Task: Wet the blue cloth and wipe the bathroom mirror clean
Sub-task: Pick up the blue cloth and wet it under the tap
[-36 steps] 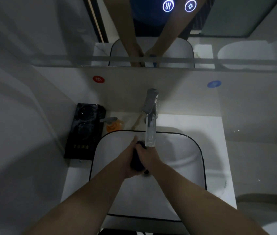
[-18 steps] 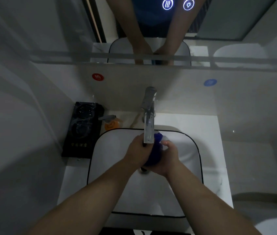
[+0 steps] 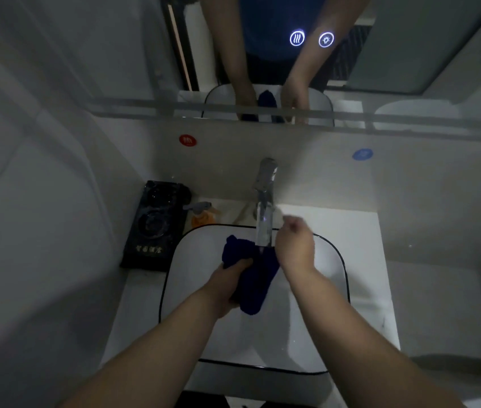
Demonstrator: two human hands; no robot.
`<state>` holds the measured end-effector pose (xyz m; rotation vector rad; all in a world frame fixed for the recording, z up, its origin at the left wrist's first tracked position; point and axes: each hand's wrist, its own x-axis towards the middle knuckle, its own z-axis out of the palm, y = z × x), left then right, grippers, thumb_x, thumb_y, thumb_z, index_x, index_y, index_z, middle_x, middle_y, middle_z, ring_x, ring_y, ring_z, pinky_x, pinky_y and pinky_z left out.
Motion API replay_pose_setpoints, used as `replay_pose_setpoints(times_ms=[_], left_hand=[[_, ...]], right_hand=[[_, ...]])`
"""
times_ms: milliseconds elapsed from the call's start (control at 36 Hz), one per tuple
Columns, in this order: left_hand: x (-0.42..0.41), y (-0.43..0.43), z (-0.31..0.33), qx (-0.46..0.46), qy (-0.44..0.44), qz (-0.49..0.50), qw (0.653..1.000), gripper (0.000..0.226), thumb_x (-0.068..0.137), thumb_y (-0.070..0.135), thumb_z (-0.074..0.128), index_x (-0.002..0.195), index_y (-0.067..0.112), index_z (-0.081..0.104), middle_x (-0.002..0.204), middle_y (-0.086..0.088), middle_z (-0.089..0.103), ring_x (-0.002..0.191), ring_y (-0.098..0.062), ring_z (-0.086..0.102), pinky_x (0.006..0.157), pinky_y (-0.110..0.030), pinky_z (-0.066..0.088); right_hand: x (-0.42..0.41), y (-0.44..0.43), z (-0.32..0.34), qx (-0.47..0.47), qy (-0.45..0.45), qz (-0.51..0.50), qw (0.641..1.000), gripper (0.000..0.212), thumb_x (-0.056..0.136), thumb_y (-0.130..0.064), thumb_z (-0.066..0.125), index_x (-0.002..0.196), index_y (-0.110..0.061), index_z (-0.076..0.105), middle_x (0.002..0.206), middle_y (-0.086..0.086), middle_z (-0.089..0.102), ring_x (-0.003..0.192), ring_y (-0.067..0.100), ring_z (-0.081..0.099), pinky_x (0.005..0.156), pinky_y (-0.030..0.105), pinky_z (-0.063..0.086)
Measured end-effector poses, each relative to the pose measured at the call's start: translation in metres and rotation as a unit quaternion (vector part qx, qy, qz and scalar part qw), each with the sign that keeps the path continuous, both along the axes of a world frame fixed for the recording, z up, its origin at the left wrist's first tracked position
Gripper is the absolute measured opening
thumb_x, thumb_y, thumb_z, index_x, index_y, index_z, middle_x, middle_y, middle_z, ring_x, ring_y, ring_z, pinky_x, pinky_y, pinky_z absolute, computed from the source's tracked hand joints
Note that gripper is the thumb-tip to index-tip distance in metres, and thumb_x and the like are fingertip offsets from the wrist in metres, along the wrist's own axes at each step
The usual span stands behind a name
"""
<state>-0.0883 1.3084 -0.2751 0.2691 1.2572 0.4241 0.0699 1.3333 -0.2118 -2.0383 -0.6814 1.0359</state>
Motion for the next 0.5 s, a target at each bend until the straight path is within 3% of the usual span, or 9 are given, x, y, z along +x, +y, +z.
replay_pose_setpoints(times_ms=[56,111,167,222,306,333,389,444,500], left_hand=[[-0.002,-0.005,0.003,0.001,0.033,0.001,0.999,0.070,0.092,0.028,0.083,0.154,0.020,0.050,0.133,-0.014,0.070,0.120,-0.039,0.069,0.107,-0.063,0.054],[-0.006,-0.009,0.011,0.012,0.086,-0.015,0.996,0.074,0.094,0.032,0.081,0.157,0.020,0.045,0.131,-0.010,0.067,0.116,-0.035,0.068,0.106,-0.058,0.056],[-0.012,-0.013,0.016,0.029,0.129,-0.035,0.991,0.071,0.093,0.037,0.081,0.154,0.019,0.048,0.131,-0.010,0.068,0.113,-0.033,0.069,0.104,-0.053,0.058],[-0.019,-0.018,0.020,0.050,0.142,-0.033,0.988,0.071,0.092,0.039,0.082,0.152,0.020,0.050,0.130,-0.009,0.070,0.112,-0.031,0.070,0.104,-0.053,0.058],[-0.029,-0.024,0.029,0.071,0.133,-0.019,0.988,0.075,0.085,0.042,0.086,0.149,0.021,0.054,0.126,-0.007,0.073,0.111,-0.030,0.072,0.103,-0.053,0.059],[-0.032,-0.027,0.031,0.074,0.125,-0.011,0.989,0.084,0.078,0.046,0.089,0.150,0.023,0.053,0.127,-0.007,0.074,0.112,-0.030,0.072,0.104,-0.053,0.059],[-0.038,-0.033,0.036,0.068,0.098,0.010,0.993,0.094,0.069,0.051,0.091,0.151,0.024,0.052,0.129,-0.008,0.074,0.115,-0.033,0.072,0.104,-0.055,0.058],[-0.042,-0.038,0.043,0.052,0.061,0.036,0.996,0.085,0.079,0.045,0.089,0.151,0.022,0.051,0.131,-0.012,0.073,0.119,-0.037,0.070,0.104,-0.055,0.058],[-0.044,-0.044,0.049,0.019,0.015,0.074,0.997,0.073,0.087,0.038,0.086,0.149,0.020,0.051,0.133,-0.017,0.071,0.122,-0.040,0.068,0.105,-0.056,0.057]], right_hand=[[0.002,0.008,0.031,0.147,-0.083,0.046,0.985,0.042,0.098,0.006,0.047,0.133,-0.001,0.068,0.124,0.014,0.066,0.112,0.015,0.060,0.086,0.020,0.048],[-0.002,0.021,0.044,0.252,-0.160,0.152,0.942,0.047,0.090,0.008,0.048,0.131,0.000,0.068,0.127,0.017,0.066,0.113,0.018,0.057,0.094,0.029,0.051],[-0.007,0.030,0.041,0.236,-0.214,0.269,0.909,0.057,0.083,-0.006,0.043,0.135,-0.007,0.065,0.137,0.009,0.063,0.123,0.025,0.058,0.100,0.040,0.054],[-0.010,0.029,0.029,0.203,-0.263,0.328,0.884,0.064,0.081,-0.016,0.035,0.136,-0.003,0.065,0.140,0.012,0.063,0.131,0.036,0.058,0.102,0.047,0.056],[-0.012,0.022,0.016,0.161,-0.293,0.401,0.853,0.070,0.081,-0.012,0.034,0.144,0.001,0.060,0.155,0.014,0.055,0.152,0.040,0.041,0.118,0.051,0.046],[-0.012,0.021,0.017,0.145,-0.272,0.421,0.853,0.072,0.081,-0.012,0.034,0.149,-0.003,0.056,0.160,0.012,0.051,0.156,0.039,0.036,0.122,0.049,0.041],[-0.010,0.017,0.027,0.126,-0.185,0.388,0.894,0.062,0.085,-0.010,0.039,0.143,-0.010,0.062,0.146,0.007,0.059,0.142,0.035,0.050,0.115,0.039,0.048],[-0.010,0.006,0.035,0.144,-0.127,0.276,0.942,0.047,0.091,-0.006,0.047,0.129,-0.016,0.071,0.122,-0.005,0.066,0.116,0.027,0.064,0.096,0.037,0.058],[-0.013,-0.017,0.038,0.192,-0.149,0.199,0.949,0.037,0.092,-0.010,0.048,0.115,-0.014,0.077,0.109,-0.004,0.069,0.104,0.023,0.067,0.091,0.042,0.058]])
